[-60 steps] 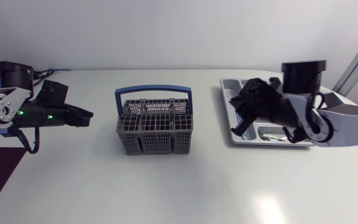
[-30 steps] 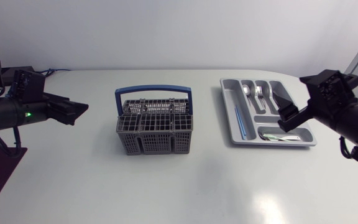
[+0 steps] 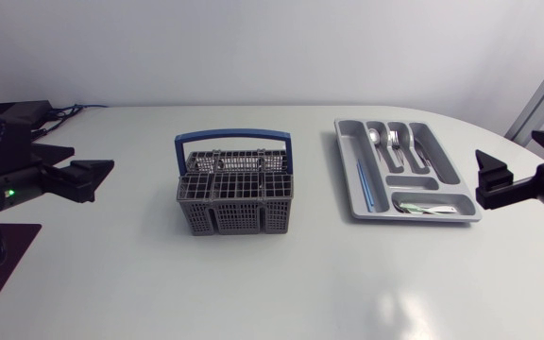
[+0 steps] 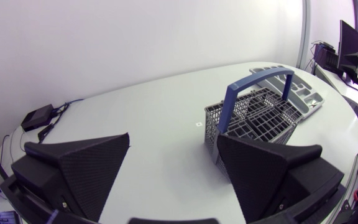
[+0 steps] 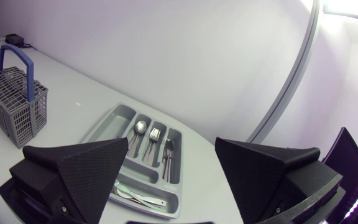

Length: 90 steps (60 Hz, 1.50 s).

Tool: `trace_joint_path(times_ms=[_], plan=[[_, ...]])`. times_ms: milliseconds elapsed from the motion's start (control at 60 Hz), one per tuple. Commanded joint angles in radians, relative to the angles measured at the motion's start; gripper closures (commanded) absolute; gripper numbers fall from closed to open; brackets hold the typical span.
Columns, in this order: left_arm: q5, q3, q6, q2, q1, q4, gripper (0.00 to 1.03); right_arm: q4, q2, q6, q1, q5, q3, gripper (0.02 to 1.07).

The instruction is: Unload the cutlery basket into the drawer organizer.

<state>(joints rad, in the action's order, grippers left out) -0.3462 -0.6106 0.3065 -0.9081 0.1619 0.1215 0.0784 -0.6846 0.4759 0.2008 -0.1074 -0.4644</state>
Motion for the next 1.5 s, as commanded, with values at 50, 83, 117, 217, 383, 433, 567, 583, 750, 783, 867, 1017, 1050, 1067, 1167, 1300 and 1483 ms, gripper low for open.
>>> trace_joint_path(times_ms=[50, 83, 117, 217, 383, 433, 567, 583, 750, 783, 867, 1017, 1050, 1067, 1167, 1300, 1483], plan=[[0.019, 0.045, -0.03, 0.089, 0.013, -0.005, 0.04, 0.004, 0.102, -0.042, 0.037, -0.006, 0.055, 0.06], [0.021, 0.051, -0.033, 0.11, 0.018, -0.005, 0.04, 0.0, 0.126, -0.043, 0.043, -0.009, 0.064, 0.06], [0.021, 0.058, -0.033, 0.135, 0.025, -0.006, 0.04, -0.005, 0.154, -0.046, 0.043, -0.014, 0.075, 0.06], [0.021, 0.083, -0.044, 0.199, 0.039, -0.019, 0.04, -0.009, 0.226, -0.056, 0.043, -0.014, 0.11, 0.06], [0.023, 0.121, -0.052, 0.278, 0.062, -0.028, 0.04, -0.028, 0.303, -0.077, 0.045, -0.018, 0.147, 0.06], [0.024, 0.135, -0.055, 0.301, 0.065, -0.036, 0.04, -0.023, 0.333, -0.083, 0.045, -0.018, 0.165, 0.06], [0.026, 0.173, -0.06, 0.364, 0.084, -0.062, 0.04, -0.022, 0.419, -0.086, 0.045, -0.017, 0.21, 0.06], [0.026, 0.178, -0.061, 0.368, 0.085, -0.062, 0.04, -0.023, 0.43, -0.086, 0.045, -0.017, 0.213, 0.06], [0.051, 0.242, -0.098, 0.451, 0.067, -0.096, 0.04, -0.036, 0.489, -0.118, 0.026, -0.004, 0.249, 0.06], [0.062, 0.256, -0.106, 0.468, 0.058, -0.097, 0.04, -0.038, 0.496, -0.131, 0.018, 0.0, 0.257, 0.06], [0.088, 0.289, -0.124, 0.509, 0.038, -0.099, 0.04, -0.041, 0.513, -0.163, -0.002, 0.01, 0.276, 0.06], [0.137, 0.35, -0.159, 0.584, 0.0, -0.104, 0.04, -0.048, 0.546, -0.222, -0.04, 0.028, 0.312, 0.06], [0.148, 0.363, -0.166, 0.601, -0.008, -0.104, 0.04, -0.05, 0.553, -0.235, -0.048, 0.032, 0.319, 0.06], [0.154, 0.37, -0.17, 0.61, -0.013, -0.105, 0.04, -0.051, 0.557, -0.242, -0.053, 0.035, 0.324, 0.06], [0.186, 0.41, -0.193, 0.659, -0.037, -0.108, 0.04, -0.055, 0.578, -0.281, -0.077, 0.047, 0.347, 0.06], [0.23, 0.465, -0.224, 0.727, -0.072, -0.111, 0.04, -0.062, 0.607, -0.334, -0.111, 0.063, 0.379, 0.06], [0.288, 0.538, -0.265, 0.817, -0.117, -0.116, 0.04, -0.07, 0.646, -0.405, -0.156, 0.085, 0.422, 0.06]])
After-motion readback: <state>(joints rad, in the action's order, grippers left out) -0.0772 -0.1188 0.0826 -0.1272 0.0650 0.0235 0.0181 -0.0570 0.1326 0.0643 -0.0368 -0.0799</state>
